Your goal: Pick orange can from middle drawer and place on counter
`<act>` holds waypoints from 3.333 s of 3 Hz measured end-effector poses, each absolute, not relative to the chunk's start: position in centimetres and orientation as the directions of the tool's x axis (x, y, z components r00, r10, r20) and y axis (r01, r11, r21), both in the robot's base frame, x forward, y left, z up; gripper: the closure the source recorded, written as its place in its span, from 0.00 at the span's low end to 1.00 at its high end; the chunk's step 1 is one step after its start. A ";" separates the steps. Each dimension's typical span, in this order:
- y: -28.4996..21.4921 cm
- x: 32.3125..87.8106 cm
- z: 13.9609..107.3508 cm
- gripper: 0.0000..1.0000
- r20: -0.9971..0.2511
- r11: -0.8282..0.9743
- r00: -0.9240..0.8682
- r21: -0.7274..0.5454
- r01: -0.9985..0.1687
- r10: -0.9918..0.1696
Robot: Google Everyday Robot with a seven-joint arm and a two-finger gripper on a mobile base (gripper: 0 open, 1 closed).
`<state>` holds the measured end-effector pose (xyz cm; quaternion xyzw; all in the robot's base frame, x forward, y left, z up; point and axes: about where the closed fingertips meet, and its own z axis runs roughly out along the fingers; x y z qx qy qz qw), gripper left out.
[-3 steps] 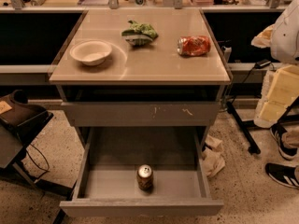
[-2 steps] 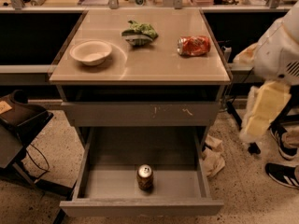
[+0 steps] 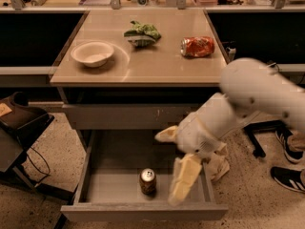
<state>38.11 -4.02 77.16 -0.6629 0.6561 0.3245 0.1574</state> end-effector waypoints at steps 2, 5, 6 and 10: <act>0.4 36.6 76.9 0.00 -0.717 -0.165 -0.096 0.286 -0.944 -0.691; -1.7 41.6 75.0 0.00 -0.825 0.159 -0.202 0.138 -0.978 -0.528; -1.7 41.6 75.0 0.00 -0.825 0.158 -0.202 0.138 -0.978 -0.528; 2.9 45.5 69.3 0.00 -0.750 0.377 -0.360 0.159 -0.912 -0.555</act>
Offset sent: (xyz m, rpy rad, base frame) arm -0.0148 0.0443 -0.0064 0.1196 0.0898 0.0469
